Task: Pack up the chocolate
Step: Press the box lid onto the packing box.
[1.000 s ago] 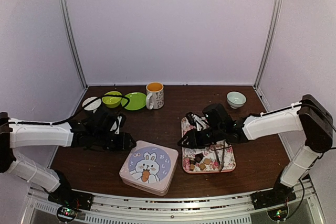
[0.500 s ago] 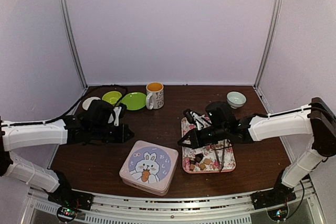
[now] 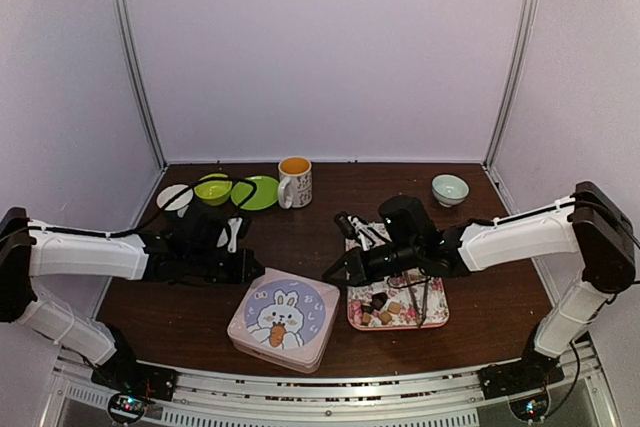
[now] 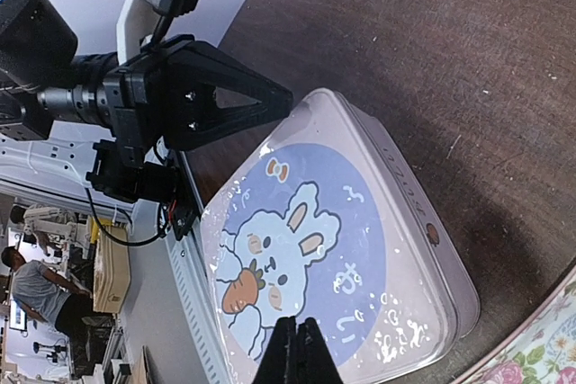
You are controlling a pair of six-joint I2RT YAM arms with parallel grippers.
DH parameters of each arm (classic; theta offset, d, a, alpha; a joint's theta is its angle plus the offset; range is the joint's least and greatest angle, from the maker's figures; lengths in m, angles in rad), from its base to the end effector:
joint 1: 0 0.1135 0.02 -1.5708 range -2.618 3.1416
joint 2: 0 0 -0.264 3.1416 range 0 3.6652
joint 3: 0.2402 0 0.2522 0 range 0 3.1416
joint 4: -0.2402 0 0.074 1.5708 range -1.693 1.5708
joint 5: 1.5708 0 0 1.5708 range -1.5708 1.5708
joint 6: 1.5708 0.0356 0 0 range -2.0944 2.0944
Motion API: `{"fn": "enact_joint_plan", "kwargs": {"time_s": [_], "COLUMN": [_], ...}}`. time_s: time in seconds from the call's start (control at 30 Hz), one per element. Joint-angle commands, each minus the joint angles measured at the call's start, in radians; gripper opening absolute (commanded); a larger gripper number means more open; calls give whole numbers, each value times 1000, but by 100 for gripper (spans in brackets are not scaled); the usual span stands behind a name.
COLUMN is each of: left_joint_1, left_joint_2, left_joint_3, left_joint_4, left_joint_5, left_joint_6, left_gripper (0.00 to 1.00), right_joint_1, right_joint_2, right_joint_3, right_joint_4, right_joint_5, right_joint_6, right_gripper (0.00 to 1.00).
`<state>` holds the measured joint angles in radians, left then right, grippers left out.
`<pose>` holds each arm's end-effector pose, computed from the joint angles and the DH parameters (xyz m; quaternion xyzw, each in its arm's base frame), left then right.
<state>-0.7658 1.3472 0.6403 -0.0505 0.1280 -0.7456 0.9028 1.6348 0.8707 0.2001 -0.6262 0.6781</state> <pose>0.1887 -0.1877 0.1824 0.0346 0.9162 -0.3135 0.2470 0.1956 0.2816 0.1958 -0.2411 0.8115 0.5160 0.1311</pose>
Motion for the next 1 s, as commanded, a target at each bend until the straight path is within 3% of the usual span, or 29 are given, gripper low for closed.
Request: {"fn": "enact_joint_plan", "kwargs": {"time_s": [0.0,0.17,0.27,0.37,0.5,0.6,0.77,0.97], "left_joint_1": [5,6,23,47,49,49,49,49], "left_joint_2": [-47,-86,-41,67,173,152,10,-59], "left_joint_3": [62,67,-32,-107,-108,-95,-52,-35], "left_joint_4": [11,16,132,298,368,331,181,60], "left_joint_5": [-2,-17,-6,73,117,98,41,73], "left_joint_6": [30,51,6,-42,-59,-53,2,14], "left_gripper": [0,0,0,0,0,0,0,0], "right_joint_1": [2,-35,-53,-48,-37,-36,-36,-40], "right_joint_2": [14,122,154,107,7,-10,129,173], "right_joint_3": [-22,-120,-141,-118,-82,-70,-23,-21], "right_joint_4": [11,160,276,247,165,121,40,18], "right_joint_5": [13,17,-25,-32,-30,-18,-1,38], "right_joint_6": [-15,46,107,102,52,16,0,0], "right_gripper": [0,0,0,0,0,0,0,0]}}
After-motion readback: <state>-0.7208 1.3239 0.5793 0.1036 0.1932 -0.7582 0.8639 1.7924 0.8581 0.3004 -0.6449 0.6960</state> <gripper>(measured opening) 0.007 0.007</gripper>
